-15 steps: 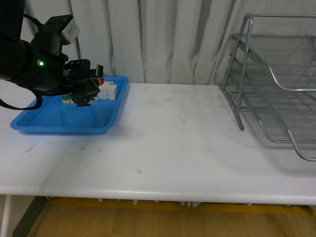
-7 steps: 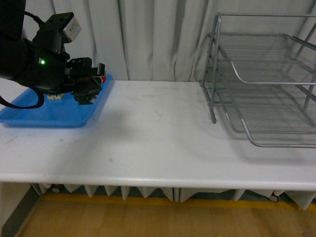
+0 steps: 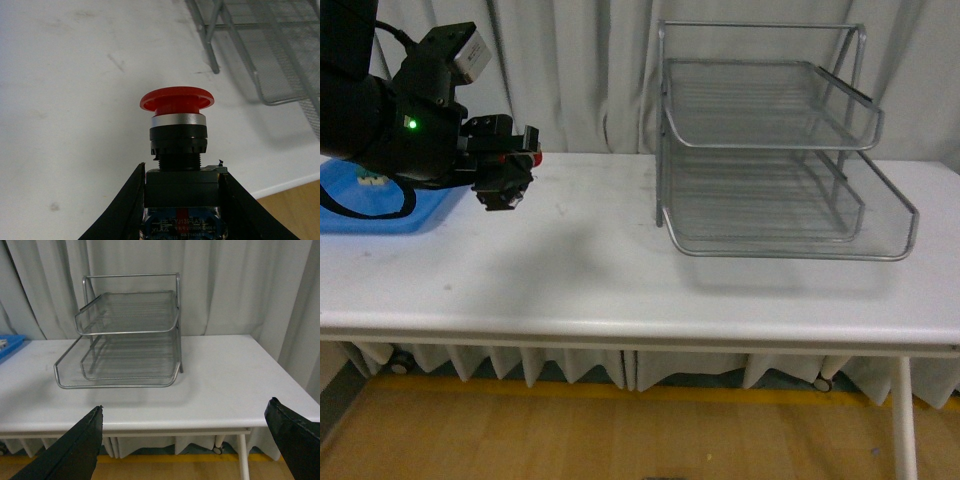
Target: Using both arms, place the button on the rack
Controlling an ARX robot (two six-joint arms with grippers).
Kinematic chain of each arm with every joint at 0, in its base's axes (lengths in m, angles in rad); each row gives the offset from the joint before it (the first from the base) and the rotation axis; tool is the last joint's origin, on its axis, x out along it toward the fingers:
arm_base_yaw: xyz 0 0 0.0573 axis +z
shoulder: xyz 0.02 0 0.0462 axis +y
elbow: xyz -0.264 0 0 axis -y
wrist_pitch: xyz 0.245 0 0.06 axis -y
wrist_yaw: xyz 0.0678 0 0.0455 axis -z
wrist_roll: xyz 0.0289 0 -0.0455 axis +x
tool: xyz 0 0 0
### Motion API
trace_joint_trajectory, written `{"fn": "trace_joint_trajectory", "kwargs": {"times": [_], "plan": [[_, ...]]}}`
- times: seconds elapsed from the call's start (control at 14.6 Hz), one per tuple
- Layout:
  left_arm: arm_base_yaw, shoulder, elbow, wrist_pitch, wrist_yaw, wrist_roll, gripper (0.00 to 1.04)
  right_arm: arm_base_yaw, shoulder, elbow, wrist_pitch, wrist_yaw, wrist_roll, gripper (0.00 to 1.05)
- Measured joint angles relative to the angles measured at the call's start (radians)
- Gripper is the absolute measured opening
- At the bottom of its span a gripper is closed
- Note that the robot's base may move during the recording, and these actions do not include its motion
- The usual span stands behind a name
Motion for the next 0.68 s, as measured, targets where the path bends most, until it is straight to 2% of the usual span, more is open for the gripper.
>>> {"fn": "trace_joint_trajectory", "kwargs": {"times": [0.48, 0.68], "plan": [[-0.034, -0.027, -0.019, 0.012, 0.025, -0.001, 0.36, 0.0, 0.0, 0.0, 0.0, 0.003, 0.0, 0.98], [-0.111, -0.064, 0.009, 0.004, 0.014, -0.009, 0.36, 0.0, 0.0, 0.0, 0.0, 0.003, 0.0, 0.98]]}}
